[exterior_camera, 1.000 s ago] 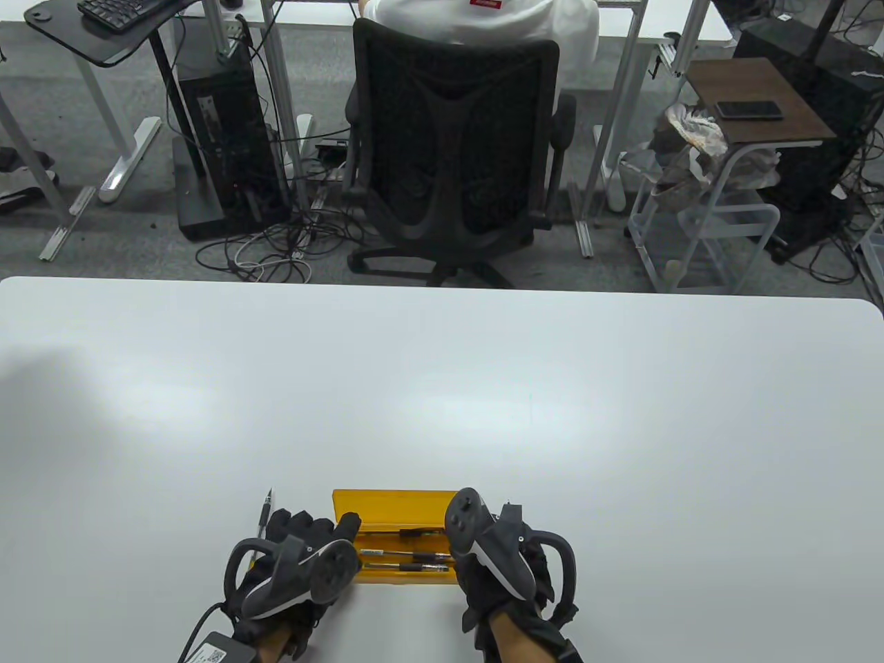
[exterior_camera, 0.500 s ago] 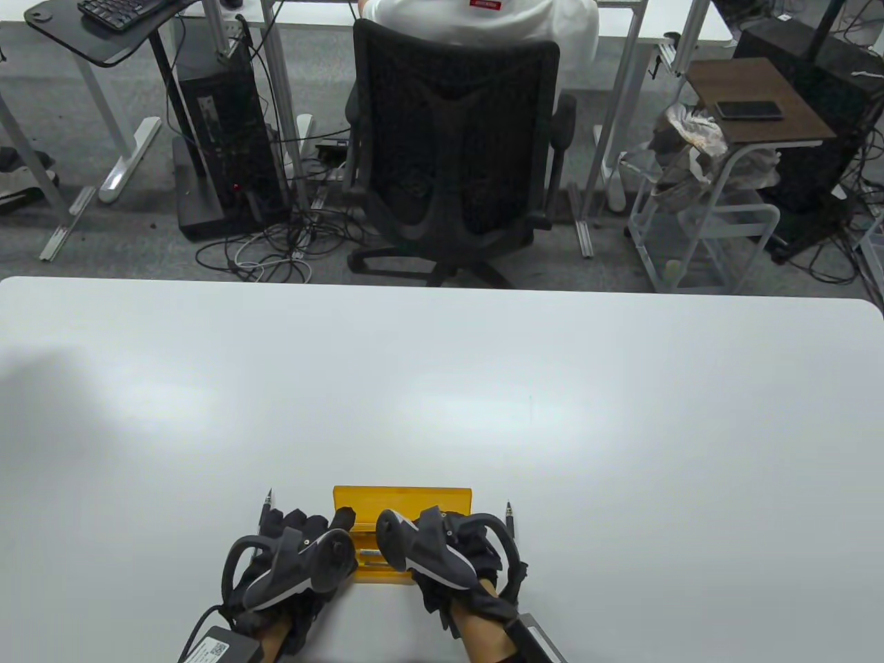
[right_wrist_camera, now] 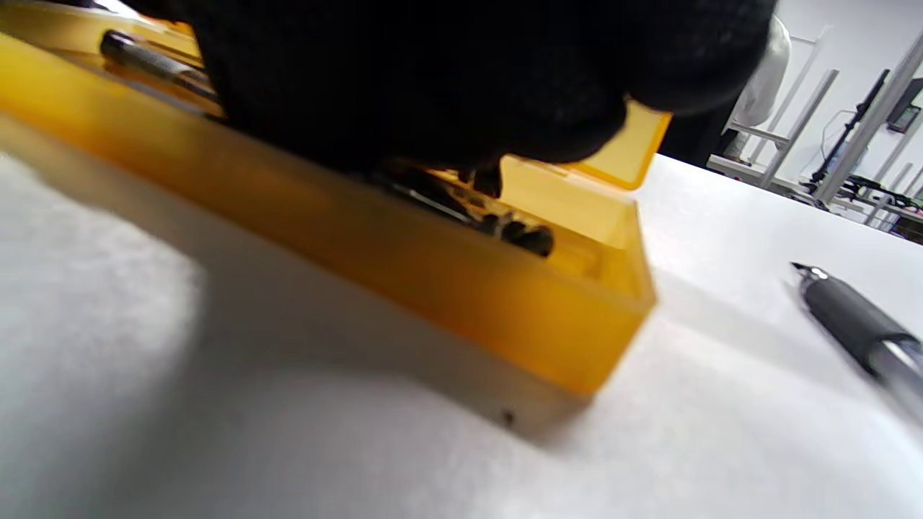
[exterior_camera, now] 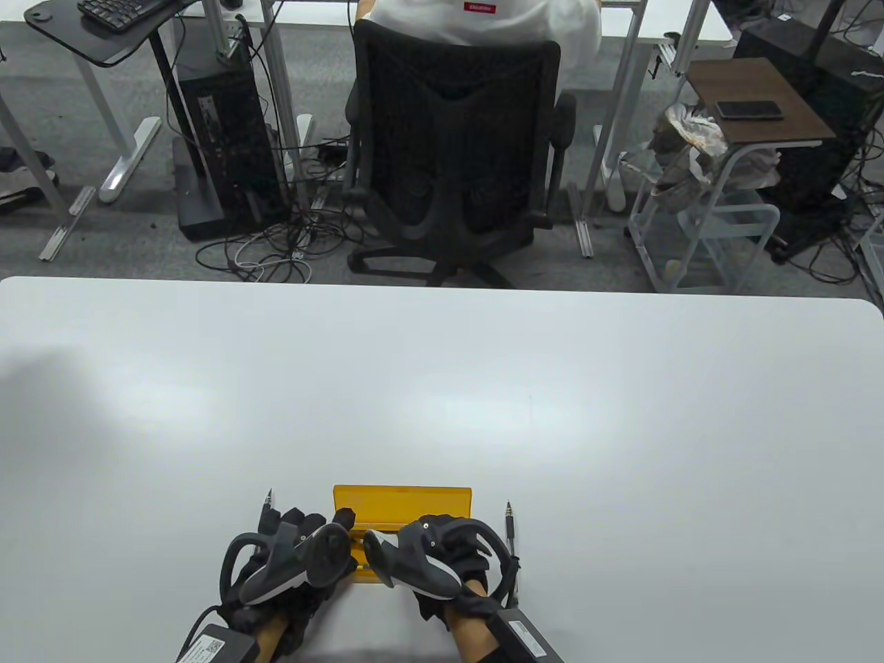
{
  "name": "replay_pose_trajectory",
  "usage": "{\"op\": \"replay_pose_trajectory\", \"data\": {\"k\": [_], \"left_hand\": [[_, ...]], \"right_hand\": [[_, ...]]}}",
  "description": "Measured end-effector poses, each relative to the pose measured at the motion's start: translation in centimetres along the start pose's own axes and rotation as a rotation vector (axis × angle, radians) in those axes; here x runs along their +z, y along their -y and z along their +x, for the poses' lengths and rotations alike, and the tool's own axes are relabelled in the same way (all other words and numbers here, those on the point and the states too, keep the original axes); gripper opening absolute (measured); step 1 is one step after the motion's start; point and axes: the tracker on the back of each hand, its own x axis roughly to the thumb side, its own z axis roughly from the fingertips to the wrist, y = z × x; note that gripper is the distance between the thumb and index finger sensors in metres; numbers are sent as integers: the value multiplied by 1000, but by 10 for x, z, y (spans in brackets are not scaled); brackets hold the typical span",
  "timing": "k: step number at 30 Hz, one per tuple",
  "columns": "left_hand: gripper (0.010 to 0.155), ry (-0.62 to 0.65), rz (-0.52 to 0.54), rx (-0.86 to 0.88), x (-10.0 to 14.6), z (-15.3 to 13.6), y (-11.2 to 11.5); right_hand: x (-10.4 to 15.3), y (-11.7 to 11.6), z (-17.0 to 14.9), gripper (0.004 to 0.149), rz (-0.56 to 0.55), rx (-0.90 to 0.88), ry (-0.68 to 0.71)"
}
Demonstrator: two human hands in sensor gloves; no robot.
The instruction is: Cap pen on the opposite end
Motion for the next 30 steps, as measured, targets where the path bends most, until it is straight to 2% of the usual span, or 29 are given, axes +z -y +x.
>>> {"op": "replay_pose_trajectory", "data": {"k": [5, 9, 11, 16, 18, 21, 22, 25, 28, 30], "left_hand": [[69, -3, 4, 12, 0, -1, 0], [69, 0, 16, 7, 0, -1, 0], [68, 8, 32, 6, 1, 0, -2], [59, 37, 125, 124, 12, -4, -18], [56, 28, 178, 250, 18, -9, -26], [56, 2, 251, 666, 28, -19, -32], [58, -7, 250, 853, 30, -21, -30], [64, 6, 187, 1254, 32, -22, -21], [56, 38, 167, 1330, 33, -20, -20], [50, 40, 213, 1311, 35, -21, -23]], "right_hand": [[3, 2, -5, 42, 19, -14, 10], [10, 18, -26, 42, 29, -87, -55], [13, 23, -36, 41, 6, -162, -93], [26, 39, -67, 41, -62, -514, -172], [29, 42, -70, 41, -63, -611, -156], [30, 43, -67, 41, -18, -772, -103], [30, 44, -63, 41, 5, -813, -74], [30, 47, -53, 42, 30, -840, -5], [30, 48, -46, 42, 59, -886, 23], [30, 46, -45, 43, 75, -949, 32]]}}
